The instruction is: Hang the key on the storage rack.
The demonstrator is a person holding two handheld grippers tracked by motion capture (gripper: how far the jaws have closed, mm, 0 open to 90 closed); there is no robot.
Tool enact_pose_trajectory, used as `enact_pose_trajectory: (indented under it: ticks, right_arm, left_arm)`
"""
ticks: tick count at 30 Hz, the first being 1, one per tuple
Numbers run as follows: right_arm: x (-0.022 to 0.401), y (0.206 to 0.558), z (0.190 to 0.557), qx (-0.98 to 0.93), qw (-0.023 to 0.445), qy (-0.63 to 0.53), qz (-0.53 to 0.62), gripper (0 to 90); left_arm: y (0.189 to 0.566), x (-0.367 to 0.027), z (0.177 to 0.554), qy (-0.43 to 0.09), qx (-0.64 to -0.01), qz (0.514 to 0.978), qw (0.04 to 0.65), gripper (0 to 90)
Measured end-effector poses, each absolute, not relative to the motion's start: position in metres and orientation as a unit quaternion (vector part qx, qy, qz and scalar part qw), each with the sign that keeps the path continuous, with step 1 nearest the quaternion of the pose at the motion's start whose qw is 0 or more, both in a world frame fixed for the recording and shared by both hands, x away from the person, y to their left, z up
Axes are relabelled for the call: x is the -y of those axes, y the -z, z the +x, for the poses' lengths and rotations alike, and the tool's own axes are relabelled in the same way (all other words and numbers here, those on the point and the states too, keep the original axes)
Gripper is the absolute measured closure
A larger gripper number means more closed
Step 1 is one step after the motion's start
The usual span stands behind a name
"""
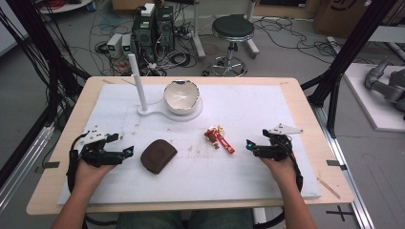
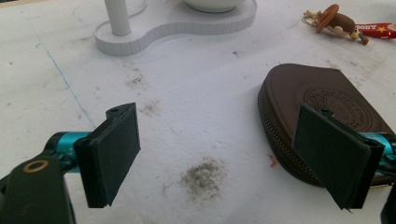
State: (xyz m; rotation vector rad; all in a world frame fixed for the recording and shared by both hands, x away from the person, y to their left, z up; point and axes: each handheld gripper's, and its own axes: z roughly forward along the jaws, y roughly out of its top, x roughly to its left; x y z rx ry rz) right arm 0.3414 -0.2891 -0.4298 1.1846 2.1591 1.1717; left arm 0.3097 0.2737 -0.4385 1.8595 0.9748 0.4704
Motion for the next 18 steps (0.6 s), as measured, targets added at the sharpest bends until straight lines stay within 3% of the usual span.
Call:
enact_pose_trajectory:
  ticks: [18]
  right_arm:
    - [0.287,0.429,0.346,-0.763,0.203,-0.426,0.442,16.4]
  left_arm:
    - [0.437,-0.267,0.308,-0.188,-0.388,0.772,0.467,15.0]
